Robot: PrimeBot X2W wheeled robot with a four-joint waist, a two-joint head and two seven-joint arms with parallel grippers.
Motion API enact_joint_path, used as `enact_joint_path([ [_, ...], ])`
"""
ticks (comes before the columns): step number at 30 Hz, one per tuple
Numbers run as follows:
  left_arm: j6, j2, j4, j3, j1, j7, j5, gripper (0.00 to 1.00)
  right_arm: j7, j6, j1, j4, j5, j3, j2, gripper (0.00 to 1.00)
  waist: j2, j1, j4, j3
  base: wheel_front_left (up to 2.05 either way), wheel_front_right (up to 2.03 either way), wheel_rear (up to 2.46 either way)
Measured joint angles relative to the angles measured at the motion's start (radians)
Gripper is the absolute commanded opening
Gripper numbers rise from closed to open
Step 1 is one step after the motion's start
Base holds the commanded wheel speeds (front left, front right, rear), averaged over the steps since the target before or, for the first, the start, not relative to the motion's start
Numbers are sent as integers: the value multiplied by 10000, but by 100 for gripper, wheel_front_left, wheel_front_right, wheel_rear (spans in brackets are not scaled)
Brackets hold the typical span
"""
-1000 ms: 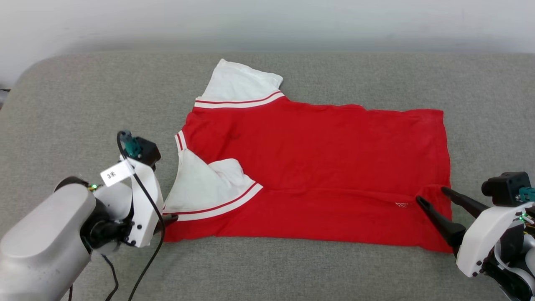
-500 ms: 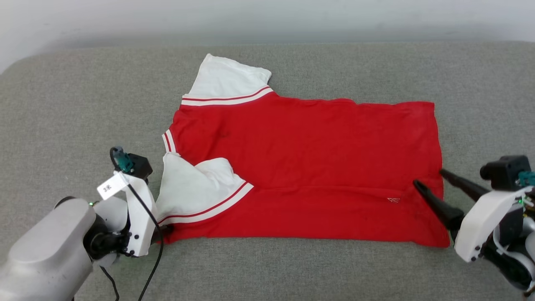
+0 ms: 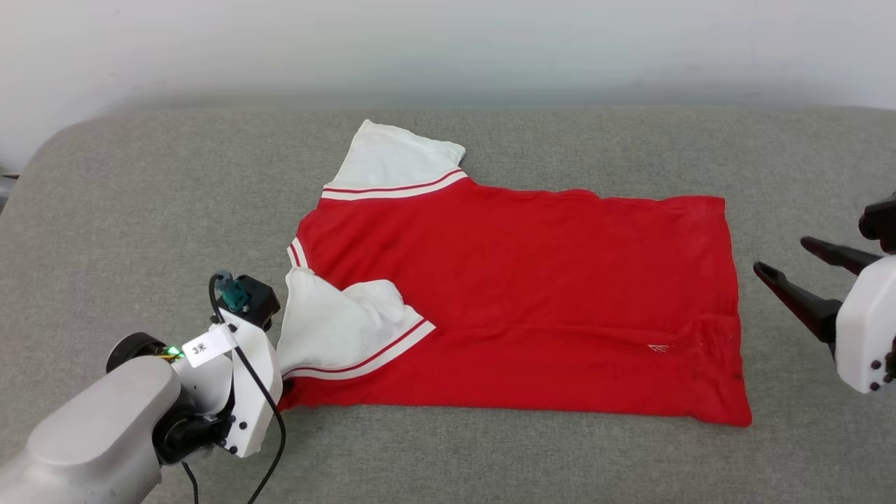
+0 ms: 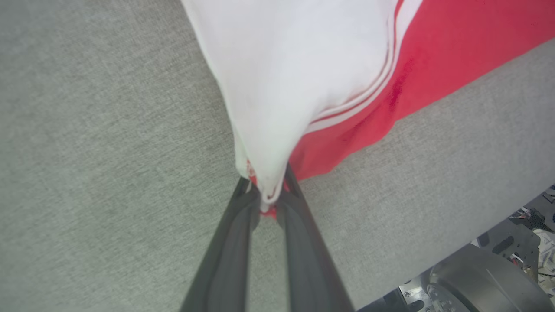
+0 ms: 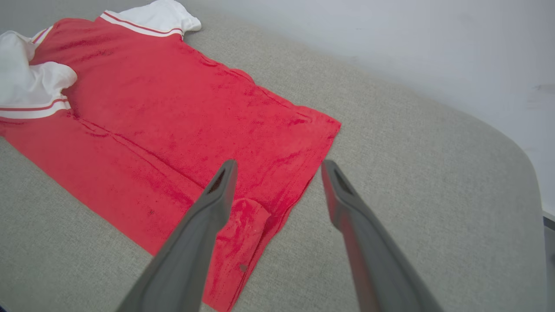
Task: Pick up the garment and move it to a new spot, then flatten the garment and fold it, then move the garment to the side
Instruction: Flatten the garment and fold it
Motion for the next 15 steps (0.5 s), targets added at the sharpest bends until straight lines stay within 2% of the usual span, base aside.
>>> enact_joint_path([
  [9,4,322,-968,-29,-133,-589,290,0,3413,2,9,349,1053,-69,-332,100,0,0,210,36,0,0,0],
  [12,71,305,-1166,-48,-210,-627,426,0,4431,2,135,686,895,-71,-188,100,0,0,272,150,0,0,0],
  [15,105,236,-1313,-52,-323,-679,497,0,5001,0,290,1043,851,-224,291,100,0,0,335,311,0,0,0],
])
